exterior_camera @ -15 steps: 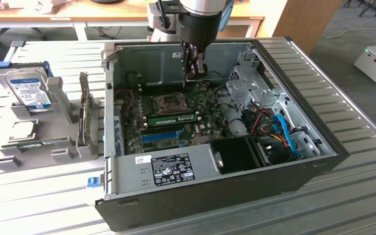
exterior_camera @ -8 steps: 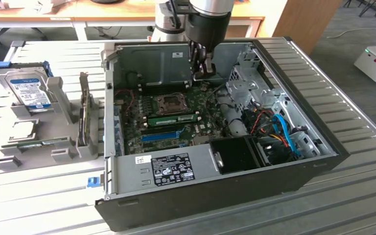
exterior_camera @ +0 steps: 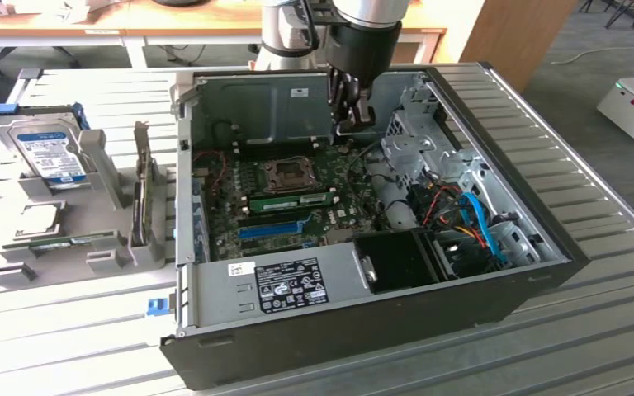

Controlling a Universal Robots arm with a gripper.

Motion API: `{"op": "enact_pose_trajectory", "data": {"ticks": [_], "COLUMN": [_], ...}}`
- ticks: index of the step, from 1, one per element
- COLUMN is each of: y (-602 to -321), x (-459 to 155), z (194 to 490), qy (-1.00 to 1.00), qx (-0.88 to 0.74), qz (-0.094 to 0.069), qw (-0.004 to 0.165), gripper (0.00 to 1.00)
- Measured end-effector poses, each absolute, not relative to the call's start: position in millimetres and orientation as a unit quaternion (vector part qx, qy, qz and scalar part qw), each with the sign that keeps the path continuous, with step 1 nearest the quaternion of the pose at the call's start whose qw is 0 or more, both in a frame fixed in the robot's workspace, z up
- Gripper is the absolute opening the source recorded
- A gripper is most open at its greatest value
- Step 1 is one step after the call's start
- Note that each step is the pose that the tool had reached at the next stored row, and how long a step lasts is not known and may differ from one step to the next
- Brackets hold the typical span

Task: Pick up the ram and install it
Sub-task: 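Press down the ram until it locks into place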

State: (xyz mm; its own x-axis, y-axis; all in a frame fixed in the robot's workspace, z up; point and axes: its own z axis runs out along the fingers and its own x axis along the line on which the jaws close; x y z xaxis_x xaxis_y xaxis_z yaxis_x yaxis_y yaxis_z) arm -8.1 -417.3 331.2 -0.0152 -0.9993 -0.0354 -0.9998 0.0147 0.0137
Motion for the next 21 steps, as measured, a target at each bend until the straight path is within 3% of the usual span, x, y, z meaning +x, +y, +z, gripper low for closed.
{"op": "enact_pose_trajectory", "data": {"ticks": [21], "y": [-417.3], "x": [-8.1], "z": [324.8], "qy": [0.712], "qx": [-0.702], "qz": [0.017], "qw": [0.008], "gripper": [0.11]}}
